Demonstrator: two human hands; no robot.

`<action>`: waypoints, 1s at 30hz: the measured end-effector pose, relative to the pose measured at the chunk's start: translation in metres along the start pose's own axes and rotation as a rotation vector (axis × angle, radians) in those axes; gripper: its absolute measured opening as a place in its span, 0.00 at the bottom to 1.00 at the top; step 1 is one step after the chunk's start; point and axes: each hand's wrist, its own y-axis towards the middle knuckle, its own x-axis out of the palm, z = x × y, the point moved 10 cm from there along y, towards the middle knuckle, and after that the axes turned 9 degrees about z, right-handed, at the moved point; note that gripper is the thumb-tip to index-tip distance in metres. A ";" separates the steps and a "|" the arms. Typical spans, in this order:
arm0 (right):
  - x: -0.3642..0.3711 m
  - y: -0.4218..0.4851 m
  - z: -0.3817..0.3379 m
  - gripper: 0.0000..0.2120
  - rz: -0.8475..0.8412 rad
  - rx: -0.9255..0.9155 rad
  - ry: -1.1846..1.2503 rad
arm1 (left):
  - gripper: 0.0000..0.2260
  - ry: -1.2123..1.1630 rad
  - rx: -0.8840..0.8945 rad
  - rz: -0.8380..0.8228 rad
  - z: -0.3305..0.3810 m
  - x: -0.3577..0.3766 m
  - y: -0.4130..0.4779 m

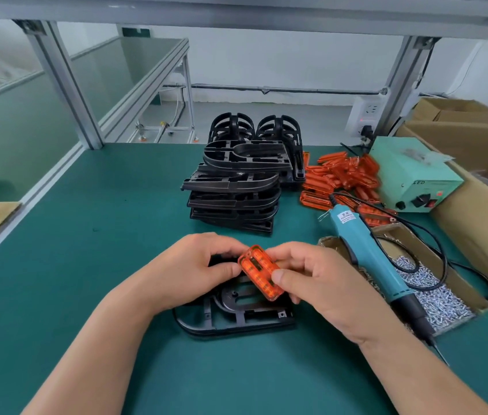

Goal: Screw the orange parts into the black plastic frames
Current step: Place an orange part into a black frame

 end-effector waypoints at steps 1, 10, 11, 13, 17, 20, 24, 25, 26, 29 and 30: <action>-0.001 0.000 0.000 0.15 0.016 -0.002 -0.017 | 0.16 -0.001 0.000 -0.002 0.000 0.000 0.000; -0.006 -0.001 0.005 0.15 0.067 -0.004 -0.087 | 0.22 -0.102 -0.052 -0.025 0.003 0.000 -0.004; -0.007 -0.001 0.007 0.15 0.076 0.007 -0.091 | 0.22 -0.108 -0.054 -0.026 0.004 -0.001 -0.005; -0.010 0.001 0.011 0.12 0.102 0.035 -0.086 | 0.23 -0.123 -0.045 -0.028 0.007 -0.001 -0.006; -0.015 0.002 0.010 0.08 0.139 0.013 -0.099 | 0.20 -0.103 -0.007 -0.014 0.012 -0.003 -0.006; -0.018 0.003 0.007 0.09 0.160 -0.030 -0.117 | 0.18 -0.083 -0.004 -0.020 0.012 -0.003 -0.007; -0.021 0.003 0.007 0.09 0.192 -0.057 -0.143 | 0.16 -0.046 -0.006 -0.023 0.010 -0.005 -0.009; -0.021 0.002 0.007 0.09 0.197 -0.051 -0.139 | 0.16 -0.031 -0.004 -0.023 0.010 -0.005 -0.009; -0.021 0.002 0.009 0.09 0.196 -0.038 -0.130 | 0.16 -0.019 0.010 -0.026 0.010 -0.005 -0.009; -0.018 0.002 0.011 0.07 0.187 -0.017 -0.183 | 0.15 0.015 0.056 -0.044 0.012 -0.004 -0.009; -0.017 0.003 0.009 0.06 0.193 -0.031 -0.247 | 0.14 0.021 0.052 -0.051 0.011 -0.003 -0.009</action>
